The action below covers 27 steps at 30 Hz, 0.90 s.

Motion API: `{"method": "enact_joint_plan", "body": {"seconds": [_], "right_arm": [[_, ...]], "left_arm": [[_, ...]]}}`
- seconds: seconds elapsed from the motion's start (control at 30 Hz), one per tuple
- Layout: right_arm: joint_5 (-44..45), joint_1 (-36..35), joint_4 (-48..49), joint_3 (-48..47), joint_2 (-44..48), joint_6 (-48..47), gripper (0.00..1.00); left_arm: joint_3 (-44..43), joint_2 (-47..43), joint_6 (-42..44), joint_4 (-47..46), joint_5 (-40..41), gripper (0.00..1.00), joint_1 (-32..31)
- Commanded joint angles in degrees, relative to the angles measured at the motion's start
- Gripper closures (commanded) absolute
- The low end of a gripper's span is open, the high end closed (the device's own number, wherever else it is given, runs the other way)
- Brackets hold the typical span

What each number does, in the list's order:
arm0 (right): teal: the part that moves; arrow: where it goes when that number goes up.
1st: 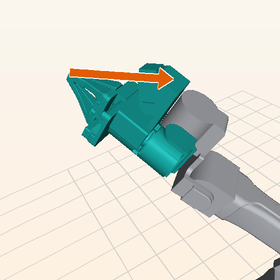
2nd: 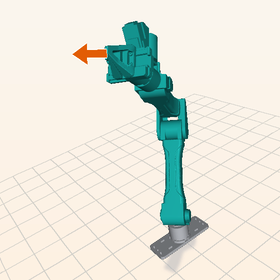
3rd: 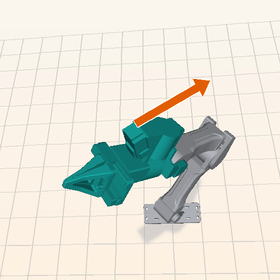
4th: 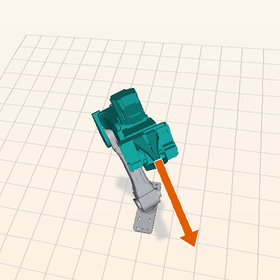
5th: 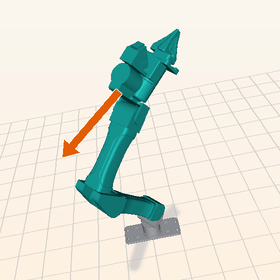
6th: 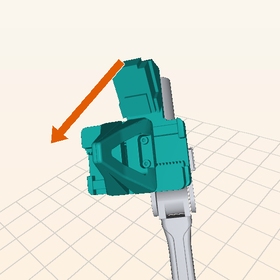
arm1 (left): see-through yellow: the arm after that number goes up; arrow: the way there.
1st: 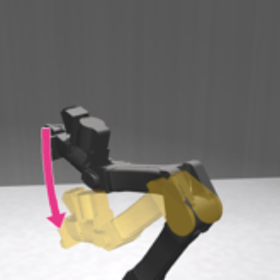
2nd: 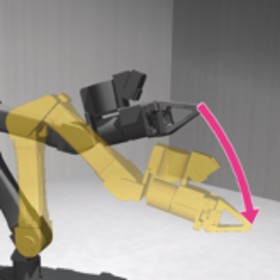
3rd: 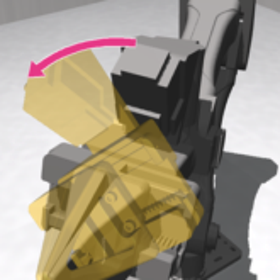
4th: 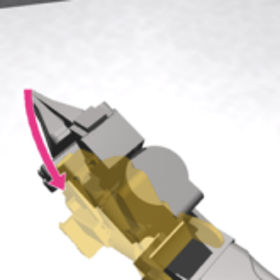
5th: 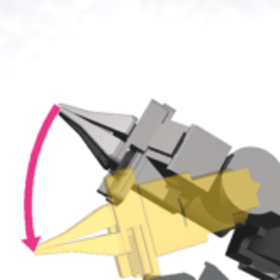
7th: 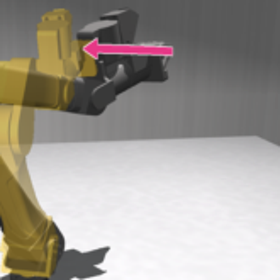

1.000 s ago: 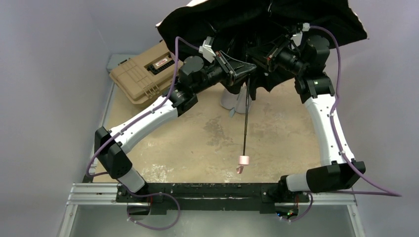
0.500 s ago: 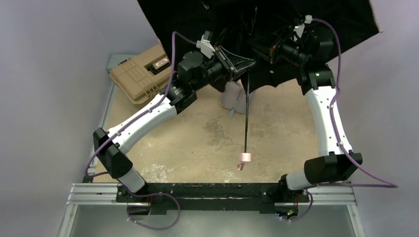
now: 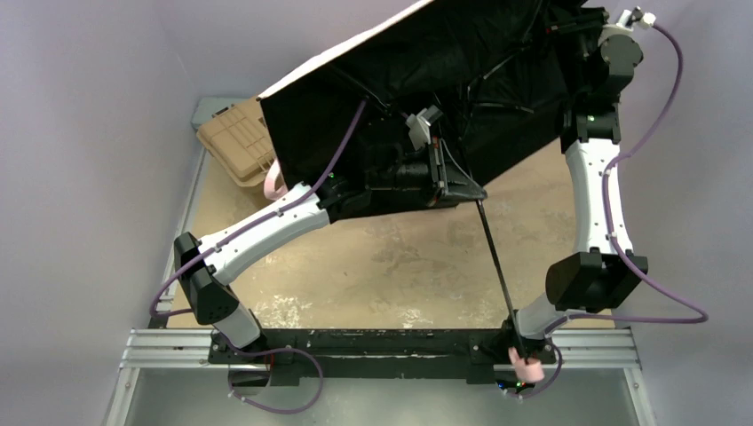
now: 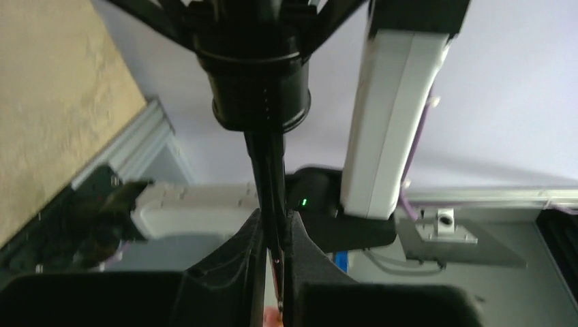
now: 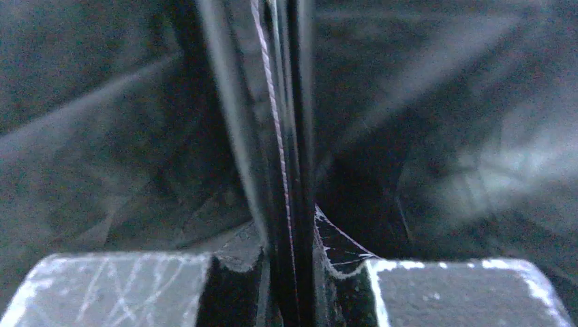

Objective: Open the umbrella

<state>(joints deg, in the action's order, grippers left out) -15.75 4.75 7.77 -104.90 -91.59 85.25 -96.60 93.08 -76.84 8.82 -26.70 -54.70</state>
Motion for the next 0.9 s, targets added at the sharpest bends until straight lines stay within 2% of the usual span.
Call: {"method": "enact_joint_plan", "body": {"seconds": [0.0,0.07,0.17,0.23,0.3,0.47,0.6,0.87], "right_arm": [[8.8,1.7,2.4,6.3,4.8,-2.0,0.85],[5.5,1.7,-2.0,10.5,9.0,-5.3,0.82],[2.4,1.3,-12.0,15.0,14.3,-12.2,0.7],[5.9,-0.8,-17.3,16.9,18.3,-17.3,0.54],[9.9,-3.1,-21.9,16.7,20.8,-21.4,0.47],[8.3,-4.3,-29.4,18.1,23.9,-23.8,0.46],[6.7,-6.7,-31.6,20.6,27.9,-25.9,0.47],[-15.7,-7.4,-26.0,26.5,28.6,-25.7,0.48]], "left_arm": [[-1.3,-1.8,4.0,5.9,-16.5,1.0,-4.3],[-1.8,-1.5,3.6,6.1,-15.2,1.0,-3.5],[-2.8,-1.0,2.5,5.6,-13.8,1.0,-1.2],[-4.0,-0.4,2.2,5.3,-13.7,1.0,0.3],[-6.0,0.4,2.2,5.8,-14.4,1.0,2.0],[-11.9,3.7,3.6,10.1,-17.7,1.0,6.0],[-14.5,5.0,4.7,12.2,-19.4,1.0,8.3],[-16.8,5.9,5.7,13.4,-21.3,1.0,10.1]]}}
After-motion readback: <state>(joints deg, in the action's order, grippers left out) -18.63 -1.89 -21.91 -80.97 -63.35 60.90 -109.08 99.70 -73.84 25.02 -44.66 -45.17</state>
